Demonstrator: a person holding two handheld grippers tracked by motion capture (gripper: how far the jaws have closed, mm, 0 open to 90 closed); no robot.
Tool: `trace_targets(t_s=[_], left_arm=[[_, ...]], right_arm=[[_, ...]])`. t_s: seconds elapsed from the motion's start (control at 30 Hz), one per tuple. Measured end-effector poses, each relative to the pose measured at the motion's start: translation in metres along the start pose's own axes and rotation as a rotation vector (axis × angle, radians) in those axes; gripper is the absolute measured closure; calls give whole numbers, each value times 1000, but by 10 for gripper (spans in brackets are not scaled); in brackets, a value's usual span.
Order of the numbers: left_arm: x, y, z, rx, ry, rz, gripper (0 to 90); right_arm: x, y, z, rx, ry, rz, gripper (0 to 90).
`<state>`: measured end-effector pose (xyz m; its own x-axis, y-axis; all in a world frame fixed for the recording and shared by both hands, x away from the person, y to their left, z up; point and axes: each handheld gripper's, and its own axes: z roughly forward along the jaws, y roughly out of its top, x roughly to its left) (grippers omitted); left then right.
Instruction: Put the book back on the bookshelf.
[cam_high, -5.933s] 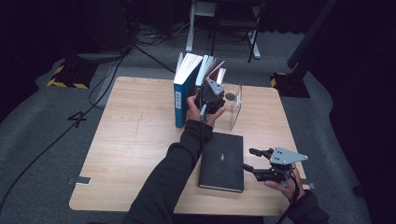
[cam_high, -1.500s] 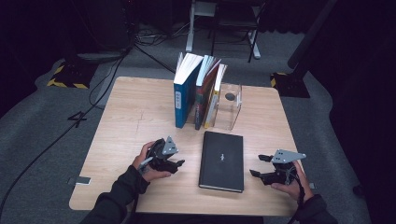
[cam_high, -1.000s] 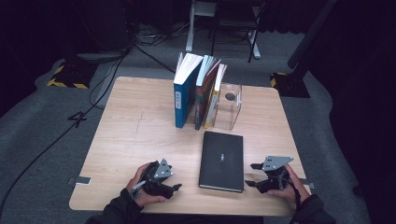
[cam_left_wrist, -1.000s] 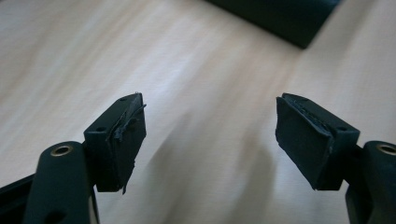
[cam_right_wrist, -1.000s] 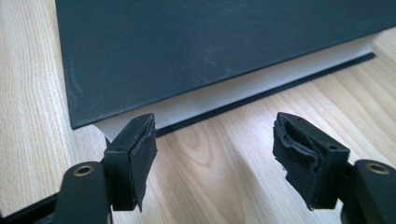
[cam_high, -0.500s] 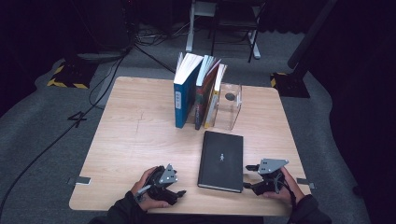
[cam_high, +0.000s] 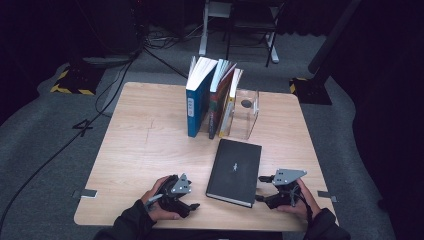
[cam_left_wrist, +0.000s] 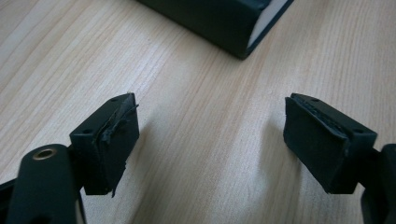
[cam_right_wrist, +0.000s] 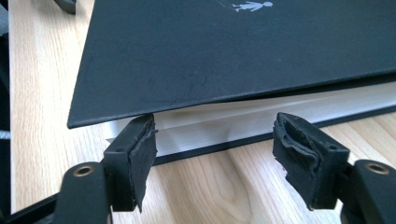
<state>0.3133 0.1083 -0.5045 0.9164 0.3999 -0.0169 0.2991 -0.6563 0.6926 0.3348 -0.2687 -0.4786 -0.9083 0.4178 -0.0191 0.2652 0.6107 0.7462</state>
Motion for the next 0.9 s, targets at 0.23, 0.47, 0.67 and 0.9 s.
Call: trace_targets(t_s=[0.23, 0.47, 0.67, 0.9], left_arm=[[1, 0, 0, -1, -3, 4, 189], [-1, 2, 0, 16, 13, -18, 178], [-8, 13, -4, -21, 34, -7, 192], [-16, 35, -2, -130, 41, 24, 208]], right_arm=[[8, 12, -3, -72, -34, 35, 323], [13, 23, -1, -118, -63, 66, 326], [17, 32, 2, -125, -85, 61, 328], [19, 43, 4, -195, -125, 59, 333]])
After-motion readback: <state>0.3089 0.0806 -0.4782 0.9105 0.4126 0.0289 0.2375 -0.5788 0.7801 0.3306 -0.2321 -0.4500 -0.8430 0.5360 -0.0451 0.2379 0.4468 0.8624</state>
